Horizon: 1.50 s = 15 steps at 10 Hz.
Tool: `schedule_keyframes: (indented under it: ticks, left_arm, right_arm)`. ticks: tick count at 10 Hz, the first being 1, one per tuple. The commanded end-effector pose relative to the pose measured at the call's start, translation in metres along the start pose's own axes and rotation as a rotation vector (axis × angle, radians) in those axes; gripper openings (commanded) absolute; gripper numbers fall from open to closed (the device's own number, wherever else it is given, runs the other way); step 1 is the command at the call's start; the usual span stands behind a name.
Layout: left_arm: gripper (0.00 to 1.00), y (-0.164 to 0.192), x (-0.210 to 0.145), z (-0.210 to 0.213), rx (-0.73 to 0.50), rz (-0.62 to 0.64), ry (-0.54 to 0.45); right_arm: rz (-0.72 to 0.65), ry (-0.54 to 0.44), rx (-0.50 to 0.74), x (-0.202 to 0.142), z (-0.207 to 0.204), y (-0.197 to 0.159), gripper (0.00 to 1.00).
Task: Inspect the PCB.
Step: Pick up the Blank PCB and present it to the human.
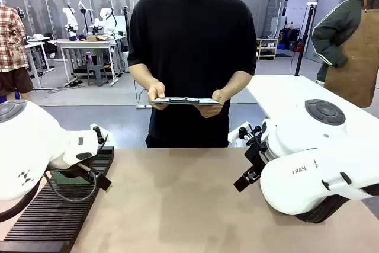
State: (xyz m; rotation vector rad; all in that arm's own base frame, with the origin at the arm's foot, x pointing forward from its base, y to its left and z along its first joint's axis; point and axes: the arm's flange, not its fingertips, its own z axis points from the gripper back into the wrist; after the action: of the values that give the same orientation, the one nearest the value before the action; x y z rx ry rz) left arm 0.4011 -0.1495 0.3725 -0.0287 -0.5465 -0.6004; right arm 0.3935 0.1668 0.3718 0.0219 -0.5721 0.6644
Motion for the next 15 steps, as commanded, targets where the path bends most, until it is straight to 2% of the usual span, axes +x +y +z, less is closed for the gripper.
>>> schedule_keyframes:
  ticks: [1,10,11,13,15]
  left_arm:
    - [1.0,0.0,0.0,0.0,0.0,0.0,0.0]
    - [1.0,0.0,0.0,0.0,0.0,-0.001,0.0]
    - [1.0,0.009,0.017,0.018,0.05,-0.033,0.055]
    - [1.0,0.029,0.036,0.065,-0.108,0.032,0.136]
    - [1.0,0.059,0.039,0.124,-0.292,0.145,0.153]
  right_arm:
    - [0.0,0.0,0.0,0.0,0.0,0.0,1.0]
    - [0.002,0.0,0.0,0.0,0.0,0.0,1.0]
    - [-0.025,-0.019,0.053,0.013,0.027,-0.009,1.0]
    - [-0.11,0.001,0.18,0.029,0.087,-0.035,1.0]
    - [-0.178,0.044,0.297,0.024,0.146,-0.069,1.0]
